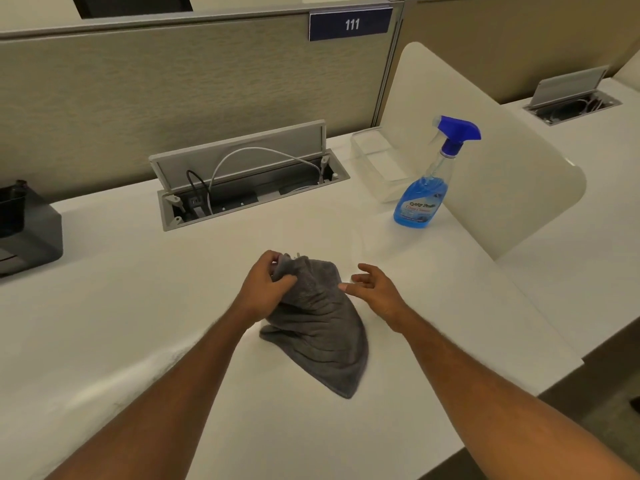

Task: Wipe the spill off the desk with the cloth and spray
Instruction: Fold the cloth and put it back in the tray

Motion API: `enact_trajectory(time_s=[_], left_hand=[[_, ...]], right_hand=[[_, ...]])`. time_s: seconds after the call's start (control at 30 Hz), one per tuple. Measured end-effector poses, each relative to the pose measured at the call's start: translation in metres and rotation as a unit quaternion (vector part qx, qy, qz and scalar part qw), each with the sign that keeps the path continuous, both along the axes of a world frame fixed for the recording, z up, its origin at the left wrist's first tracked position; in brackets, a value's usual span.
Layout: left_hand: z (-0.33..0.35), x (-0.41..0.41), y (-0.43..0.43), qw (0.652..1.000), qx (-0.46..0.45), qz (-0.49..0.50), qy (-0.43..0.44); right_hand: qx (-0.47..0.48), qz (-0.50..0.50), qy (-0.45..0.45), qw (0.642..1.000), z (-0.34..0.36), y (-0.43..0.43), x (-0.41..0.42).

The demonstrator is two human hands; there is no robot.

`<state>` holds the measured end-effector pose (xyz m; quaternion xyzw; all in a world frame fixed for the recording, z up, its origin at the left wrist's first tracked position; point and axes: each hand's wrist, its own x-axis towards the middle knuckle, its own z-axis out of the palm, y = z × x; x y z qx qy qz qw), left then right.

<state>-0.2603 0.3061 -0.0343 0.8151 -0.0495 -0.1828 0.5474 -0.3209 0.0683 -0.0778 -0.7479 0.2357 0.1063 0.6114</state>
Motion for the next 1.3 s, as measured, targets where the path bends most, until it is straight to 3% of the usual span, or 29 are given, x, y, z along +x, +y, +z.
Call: enact_trajectory(time_s=[0.3, 0.47, 0.7, 0.9, 1.03, 1.2, 1.3], left_hand=[[0.098, -0.012, 0.000, 0.981, -0.111, -0.136, -0.079], [0.140, -0.010, 0.009, 0.970, -0.161, -0.166, -0.072], [0.195, -0.004, 0.017, 0.958, -0.076, -0.236, -0.143], [0.207, 0.002, 0.027, 0.961, 0.015, -0.124, -0.245], [0.198, 0.009, 0.039, 0.965, 0.034, -0.071, -0.250], [0.214, -0.001, 0.036, 0.967, -0.041, -0.090, -0.235], [0.222, -0.002, 0.037, 0.967, -0.003, -0.096, -0.238]], right_hand=[[0.168, 0.107, 0.014, 0.980, 0.040, 0.010, -0.003], [0.251, 0.158, 0.016, 0.955, 0.058, 0.027, -0.010], [0.283, 0.160, 0.015, 0.945, 0.111, 0.047, -0.009], [0.291, 0.058, -0.058, 0.953, 0.130, 0.064, -0.011], [0.307, 0.046, -0.096, 0.946, 0.140, 0.072, -0.016], [0.389, 0.074, -0.109, 0.912, 0.148, 0.077, -0.026], [0.415, 0.066, -0.120, 0.899, 0.151, 0.081, -0.029]])
